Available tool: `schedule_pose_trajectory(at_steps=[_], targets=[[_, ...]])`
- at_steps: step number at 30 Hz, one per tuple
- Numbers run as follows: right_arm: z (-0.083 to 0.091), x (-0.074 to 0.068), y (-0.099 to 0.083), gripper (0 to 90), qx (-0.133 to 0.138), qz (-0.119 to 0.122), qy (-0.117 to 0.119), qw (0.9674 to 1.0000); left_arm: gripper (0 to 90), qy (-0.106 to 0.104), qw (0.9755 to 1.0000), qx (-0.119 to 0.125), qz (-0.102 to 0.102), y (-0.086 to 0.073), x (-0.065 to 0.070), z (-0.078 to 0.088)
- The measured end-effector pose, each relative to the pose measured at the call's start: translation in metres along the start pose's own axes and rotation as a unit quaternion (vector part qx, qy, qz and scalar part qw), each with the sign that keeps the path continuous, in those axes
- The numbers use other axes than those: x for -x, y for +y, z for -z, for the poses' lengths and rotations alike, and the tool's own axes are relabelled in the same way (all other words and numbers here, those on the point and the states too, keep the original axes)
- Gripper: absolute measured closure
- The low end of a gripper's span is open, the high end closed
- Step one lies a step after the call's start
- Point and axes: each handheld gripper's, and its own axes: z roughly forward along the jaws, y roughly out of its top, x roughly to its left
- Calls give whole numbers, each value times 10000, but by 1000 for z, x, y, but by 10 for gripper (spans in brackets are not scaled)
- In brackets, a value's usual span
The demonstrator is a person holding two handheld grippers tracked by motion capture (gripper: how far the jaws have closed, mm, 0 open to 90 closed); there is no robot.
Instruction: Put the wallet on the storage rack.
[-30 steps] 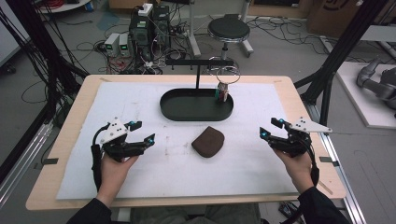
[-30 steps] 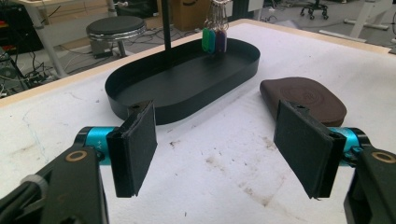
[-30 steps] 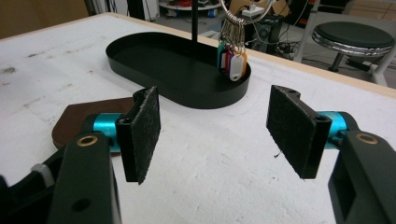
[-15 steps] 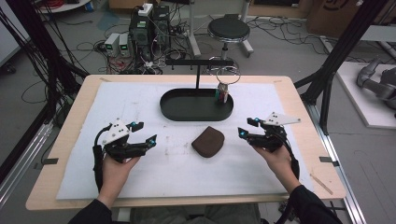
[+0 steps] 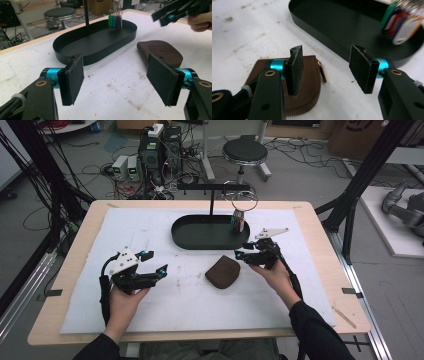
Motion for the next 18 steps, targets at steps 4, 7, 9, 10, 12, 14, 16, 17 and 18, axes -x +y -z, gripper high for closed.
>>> schedule_pose_trajectory(at_steps=[4,7,9,10,12,14,16,17,18], targets=[[-24,1,4,512,-349,-142,91,9992,301,0,10000,3,13,0,-1,0],[-35,2,6,536,-439,-213,117,9987,301,1,10000,5,16,0,-1,0],[-41,2,5,537,-491,-267,127,9984,301,-4,10000,-2,-2,0,0,1],[-43,2,4,537,-552,-263,121,9981,302,2,10000,-4,-12,0,0,1],[-49,3,1,533,-738,-302,151,9967,301,6,10000,-1,11,0,0,0],[-50,6,1,544,-742,-416,225,9961,301,9,10000,-8,4,0,0,0],[-51,8,-1,556,-774,-615,359,9944,302,-11,10000,-32,-7,0,0,-1],[-52,10,-2,563,-781,-744,446,9932,302,-16,10000,-27,-5,0,0,-2],[-52,13,-3,581,-789,-892,565,9913,301,-27,10000,-33,-12,0,1,-2]])
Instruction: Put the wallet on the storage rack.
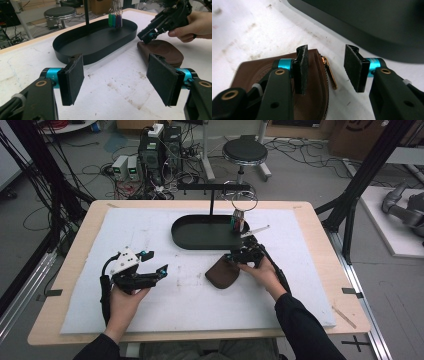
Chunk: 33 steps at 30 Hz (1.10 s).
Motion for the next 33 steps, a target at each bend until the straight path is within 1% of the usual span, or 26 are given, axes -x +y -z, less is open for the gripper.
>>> schedule_pose_trajectory(at_steps=[1,2,3,4,5,6,7,12,13,14,15,16,17,19,20,21,23,24,25,26,27,28,30,31,32,33], targets=[[-1,3,-1,605,-1,-119,129,9998,301,3,10000,-9,-18,0,1,0],[-1,5,-1,664,-19,-233,302,9993,302,-9,10000,-4,-15,0,1,-1],[-1,5,-1,664,-19,-233,302,9993,302,-10,10000,-8,-15,0,2,-1],[-1,4,-1,696,-27,-241,314,9992,302,-14,10000,-22,-17,0,2,-2],[0,2,-1,725,-35,-205,345,9992,301,-19,10000,-28,-15,0,2,-2],[1,0,0,784,-44,-91,346,9993,301,-23,10000,-39,-19,0,1,-2],[1,0,0,784,-44,-91,346,9993,301,-11,10000,-45,-21,0,1,-2],[4,-9,1,820,-105,197,118,9997,302,-10,10000,-38,-10,0,1,-2],[6,-10,1,835,-111,274,42,9996,301,-13,10000,-34,-10,0,1,-2],[8,-13,0,883,-105,327,-9,9994,301,-11,10000,-34,-15,0,2,-2],[11,-15,0,900,-42,419,-45,9991,301,-11,10000,-34,-14,0,2,-2],[14,-17,-1,900,54,515,-67,9986,301,-6,10000,-31,-14,0,2,-2],[16,-19,-2,900,91,564,-96,9983,302,-5,10000,-38,-14,0,2,-3],[23,-24,-5,900,191,757,-188,9968,301,-24,10000,-60,-6,0,2,-4],[23,-24,-5,900,191,757,-188,9968,301,-30,10000,-52,4,0,3,-5],[28,-26,-6,900,278,817,-184,9961,301,-42,10000,-59,-18,0,4,-6],[30,-28,-7,900,332,844,-165,9957,301,-73,9999,-60,-35,1,5,-7],[32,-30,-7,900,392,896,-161,9951,301,-76,9999,-66,-43,1,6,-7],[38,-34,-8,900,463,999,-150,9938,301,-85,9999,-55,-18,1,7,-8],[38,-34,-8,900,463,999,-150,9938,301,-102,9999,-70,-39,1,7,-9],[43,-38,-10,900,574,1082,-103,9924,301,-109,9999,-76,-28,1,8,-10],[43,-38,-10,900,574,1082,-103,9924,301,-134,9999,-73,-23,1,8,-11],[51,-43,-13,900,671,1190,-67,9906,301,-201,9998,-61,24,2,9,-14],[56,-46,-15,900,757,1285,-53,9888,302,-228,9997,-65,23,2,9,-15],[56,-46,-15,900,757,1285,-53,9888,302,-272,9996,-68,45,2,10,-18],[60,-48,-18,900,783,1344,-57,9878,301,-324,9994,-64,60,3,11,-20]])
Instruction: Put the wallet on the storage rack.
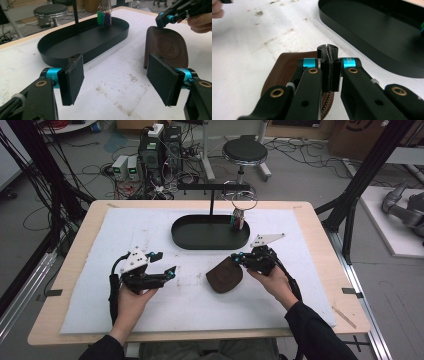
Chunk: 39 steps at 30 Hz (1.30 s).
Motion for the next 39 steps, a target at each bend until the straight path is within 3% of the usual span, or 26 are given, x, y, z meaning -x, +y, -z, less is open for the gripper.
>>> schedule_pose_trajectory(at_steps=[5,8,14,19,21,24,31,35,37,39], targets=[[13,-6,-6,900,120,204,7,9997,301,-361,9993,-114,59,2,6,-18],[19,-11,-9,900,185,314,39,9993,301,-667,9975,-223,70,5,12,-33],[27,-18,-12,900,283,605,13,9978,299,-1100,9924,-550,85,5,22,-60],[31,-21,-13,900,325,743,67,9967,298,-1410,9872,-690,282,3,26,-80],[31,-22,-13,900,333,789,84,9963,298,-1420,9866,-742,303,3,28,-88],[33,-23,-14,900,333,840,82,9959,301,-1329,9873,-866,104,2,34,-98],[36,-23,-16,900,321,910,150,9952,355,-1949,9746,-980,495,-2,31,-112],[38,-22,-17,900,314,934,233,9949,468,-2115,9711,-1014,448,-3,32,-113],[39,-21,-18,900,296,951,258,9947,521,-2051,9729,-1022,305,-2,34,-112],[41,-21,-19,900,273,940,287,9948,552,-2063,9731,-993,248,-1,34,-110]])
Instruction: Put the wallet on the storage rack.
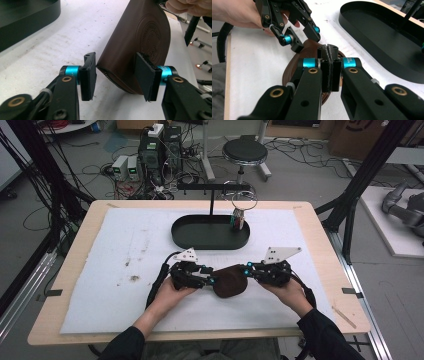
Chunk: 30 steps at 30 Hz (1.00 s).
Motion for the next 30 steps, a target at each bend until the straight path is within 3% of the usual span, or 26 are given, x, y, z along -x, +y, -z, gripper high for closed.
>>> schedule_pose_trajectory(at_steps=[3,8,13,18,21,23,26,30], targets=[[3,1,-2,898,-28,-23,63,10000,611,-40,10000,40,-73,1,1,3],[9,4,-8,885,-102,-51,195,9997,651,94,9989,93,-445,3,10,3],[14,7,-14,759,-147,-178,390,9990,697,133,9973,216,-693,3,17,3],[20,17,-17,641,182,-621,383,9972,714,234,9921,287,-1202,5,29,2],[17,22,-20,534,110,-880,516,9947,717,197,9924,306,-1176,6,30,2],[11,24,-22,489,-49,-1011,801,9916,717,155,9924,312,-1176,6,30,3],[2,21,-24,495,-354,-1026,935,9897,719,80,9920,343,-1216,6,32,4],[-5,19,-25,549,-525,-980,1156,9871,729,-54,9918,425,-1207,5,34,5]])
